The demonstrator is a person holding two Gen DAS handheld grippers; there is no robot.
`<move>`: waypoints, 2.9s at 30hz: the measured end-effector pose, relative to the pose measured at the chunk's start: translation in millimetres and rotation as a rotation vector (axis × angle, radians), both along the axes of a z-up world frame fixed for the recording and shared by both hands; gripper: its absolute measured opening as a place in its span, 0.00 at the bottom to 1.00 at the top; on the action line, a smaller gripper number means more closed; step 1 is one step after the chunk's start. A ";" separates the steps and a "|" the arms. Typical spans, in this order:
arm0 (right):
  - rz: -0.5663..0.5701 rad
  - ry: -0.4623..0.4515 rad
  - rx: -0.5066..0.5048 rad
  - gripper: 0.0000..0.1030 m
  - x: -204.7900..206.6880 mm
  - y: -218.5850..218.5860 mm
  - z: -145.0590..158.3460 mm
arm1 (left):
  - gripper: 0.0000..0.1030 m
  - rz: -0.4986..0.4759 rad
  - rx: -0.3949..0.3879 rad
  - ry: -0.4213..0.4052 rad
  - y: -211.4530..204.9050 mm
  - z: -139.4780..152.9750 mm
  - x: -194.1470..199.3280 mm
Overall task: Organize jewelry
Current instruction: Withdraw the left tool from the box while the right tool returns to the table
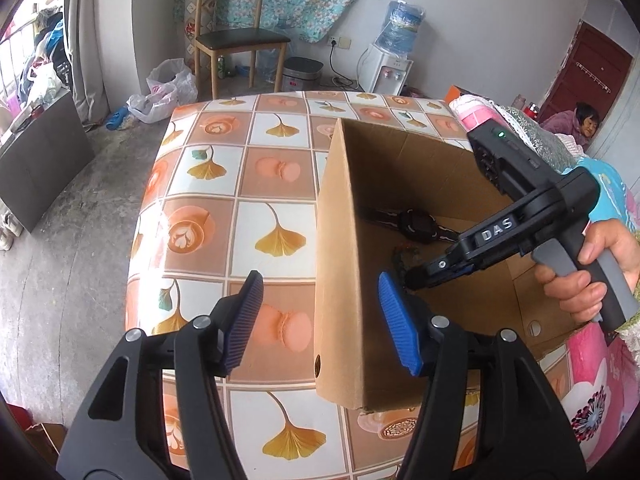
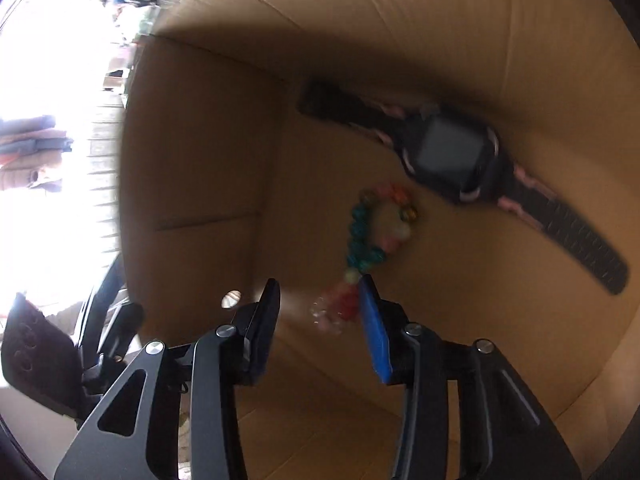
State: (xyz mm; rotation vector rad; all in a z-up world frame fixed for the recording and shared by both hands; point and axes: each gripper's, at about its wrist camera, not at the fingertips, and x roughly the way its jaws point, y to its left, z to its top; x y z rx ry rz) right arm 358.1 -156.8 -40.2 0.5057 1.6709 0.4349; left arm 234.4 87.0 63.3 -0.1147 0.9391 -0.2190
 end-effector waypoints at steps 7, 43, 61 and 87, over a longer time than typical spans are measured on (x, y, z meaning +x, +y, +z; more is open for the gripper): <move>-0.219 -0.036 0.348 0.39 35.5 2.0 -0.9 | 0.55 0.009 -0.032 0.011 1.2 -8.7 -1.9; -0.596 -0.633 -0.046 0.50 -180.1 -175.9 72.7 | 0.55 0.006 -0.084 0.047 -27.5 -10.1 -37.0; -0.455 -0.593 0.129 0.52 -163.9 -193.8 50.0 | 0.56 0.168 -0.076 0.021 -58.7 -9.2 -58.7; -0.318 -0.739 -0.090 0.51 -299.2 -130.4 40.7 | 0.85 0.171 0.101 0.140 -76.2 -66.3 -165.7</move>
